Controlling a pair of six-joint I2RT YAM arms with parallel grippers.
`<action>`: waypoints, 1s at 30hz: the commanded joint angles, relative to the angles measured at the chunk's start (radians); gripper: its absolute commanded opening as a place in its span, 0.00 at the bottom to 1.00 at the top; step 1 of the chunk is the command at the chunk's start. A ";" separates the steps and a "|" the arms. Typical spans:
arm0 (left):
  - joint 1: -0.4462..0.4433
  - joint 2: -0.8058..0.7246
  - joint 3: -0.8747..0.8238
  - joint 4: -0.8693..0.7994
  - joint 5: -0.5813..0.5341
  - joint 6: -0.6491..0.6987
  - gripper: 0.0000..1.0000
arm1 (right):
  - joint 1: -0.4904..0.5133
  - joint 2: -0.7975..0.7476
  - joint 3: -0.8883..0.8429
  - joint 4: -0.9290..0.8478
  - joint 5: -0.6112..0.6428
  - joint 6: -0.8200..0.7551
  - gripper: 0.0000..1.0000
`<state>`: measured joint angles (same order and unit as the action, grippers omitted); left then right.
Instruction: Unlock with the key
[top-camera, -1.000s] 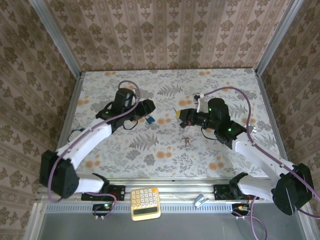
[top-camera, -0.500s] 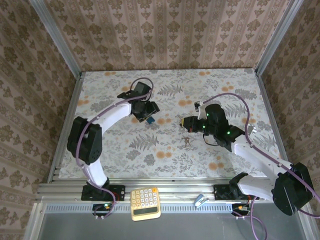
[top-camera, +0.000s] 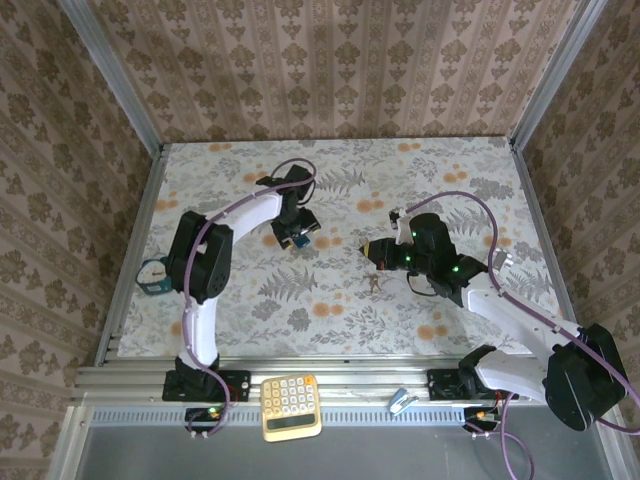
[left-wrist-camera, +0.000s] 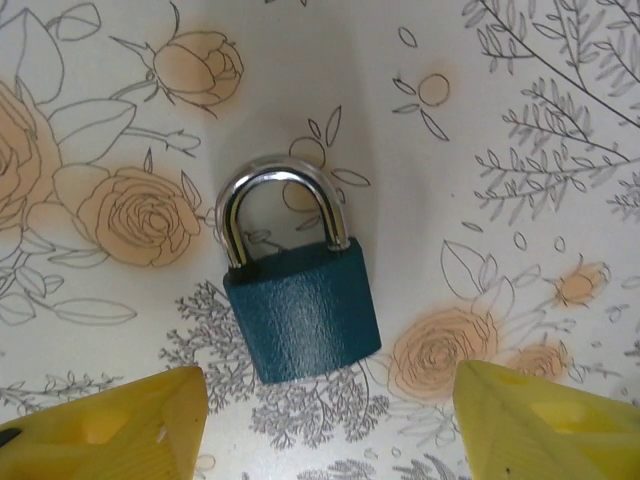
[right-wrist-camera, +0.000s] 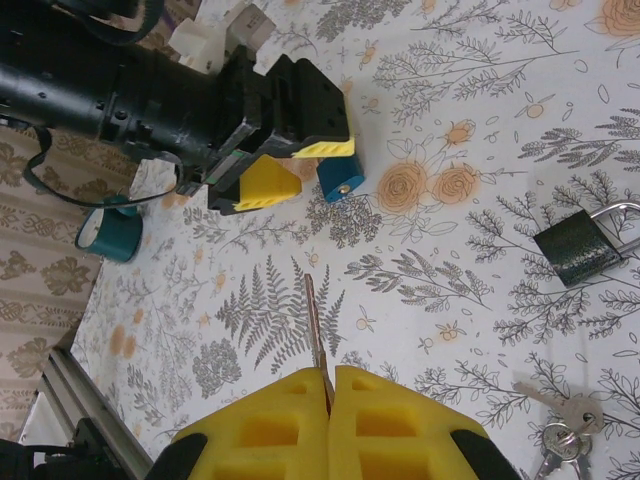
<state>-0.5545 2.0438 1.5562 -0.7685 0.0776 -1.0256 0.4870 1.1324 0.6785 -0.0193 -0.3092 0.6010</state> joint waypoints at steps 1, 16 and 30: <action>0.004 0.034 0.038 -0.079 -0.044 -0.021 0.67 | 0.001 0.007 -0.010 0.041 0.021 -0.003 0.00; 0.005 0.136 0.127 -0.132 -0.069 -0.007 0.62 | 0.001 0.016 -0.023 0.051 0.025 0.013 0.00; 0.005 0.162 0.099 -0.101 -0.035 0.012 0.44 | 0.001 0.025 -0.036 0.071 0.029 0.025 0.00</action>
<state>-0.5545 2.1761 1.6756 -0.8791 0.0193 -1.0245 0.4870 1.1439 0.6586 0.0189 -0.2970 0.6102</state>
